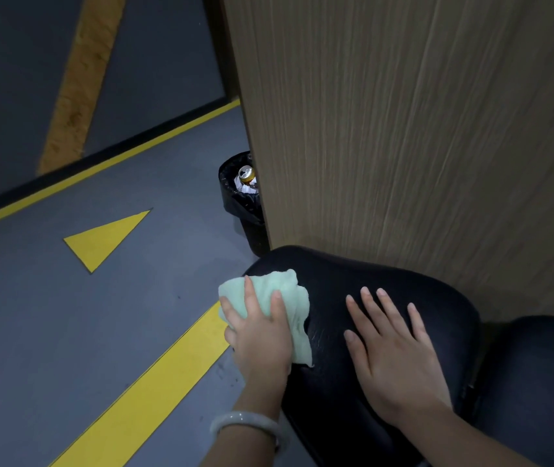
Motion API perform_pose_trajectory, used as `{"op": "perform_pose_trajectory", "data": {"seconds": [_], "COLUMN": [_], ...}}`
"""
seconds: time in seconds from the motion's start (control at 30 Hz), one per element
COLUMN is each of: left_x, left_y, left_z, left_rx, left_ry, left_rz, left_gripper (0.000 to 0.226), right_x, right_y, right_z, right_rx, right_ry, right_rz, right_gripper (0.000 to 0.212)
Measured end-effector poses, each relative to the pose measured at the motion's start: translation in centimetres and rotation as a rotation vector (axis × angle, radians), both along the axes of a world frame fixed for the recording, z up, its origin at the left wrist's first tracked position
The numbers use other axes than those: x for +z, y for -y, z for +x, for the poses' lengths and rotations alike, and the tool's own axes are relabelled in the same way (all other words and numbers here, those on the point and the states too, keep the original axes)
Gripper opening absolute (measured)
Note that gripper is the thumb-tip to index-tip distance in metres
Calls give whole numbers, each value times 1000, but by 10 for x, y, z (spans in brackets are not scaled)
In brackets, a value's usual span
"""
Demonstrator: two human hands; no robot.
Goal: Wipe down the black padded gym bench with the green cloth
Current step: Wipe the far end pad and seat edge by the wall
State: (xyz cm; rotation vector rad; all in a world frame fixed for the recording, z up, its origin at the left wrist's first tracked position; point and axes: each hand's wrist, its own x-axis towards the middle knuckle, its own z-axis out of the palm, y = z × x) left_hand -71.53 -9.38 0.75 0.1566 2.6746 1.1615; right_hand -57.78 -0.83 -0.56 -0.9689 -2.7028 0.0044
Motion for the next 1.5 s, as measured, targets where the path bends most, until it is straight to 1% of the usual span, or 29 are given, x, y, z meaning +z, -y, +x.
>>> {"op": "perform_pose_trajectory", "data": {"seconds": [0.07, 0.2, 0.33, 0.4, 0.57, 0.73, 0.9, 1.07, 1.33, 1.4, 1.5], "left_x": [-5, -16, -14, -11, -1, -1, -1, -1, -3, -3, -2], "left_y": [9, 32, 41, 37, 18, 2, -8, -10, -2, 0, 2], "left_z": [11, 47, 84, 88, 60, 25, -4, -30, -64, -78, -105], "left_rx": [-44, -112, -149, -124, -15, 31, -2, -158, -507, -616, -799], "left_ry": [-30, 13, 46, 67, 153, 104, 7, -142, -307, -331, -322], "left_rz": [45, 153, 107, 74, 0, -58, -139, -260, -338, -342, -289], "left_gripper": [56, 61, 72, 69, 69, 66, 60, 54, 52, 55, 71], "right_x": [1, 3, 5, 5, 6, 3, 3, 3, 0, -1, -2], "right_y": [0, 1, 1, 0, 0, 0, 0, -2, -4, -5, -7], "right_z": [0, -1, -1, -1, -1, -1, 0, -1, -1, -2, -4], "right_rx": [-6, -11, -12, -10, -4, 5, 23, 54, 72, 79, 92], "right_ry": [1, 4, 23, 23, 1, -4, -27, -57, -88, -105, -146], "right_rz": [-8, -31, -59, -73, -78, -69, -55, -70, -99, -97, -90], "right_gripper": [60, 62, 64, 64, 65, 64, 63, 63, 66, 67, 68]}}
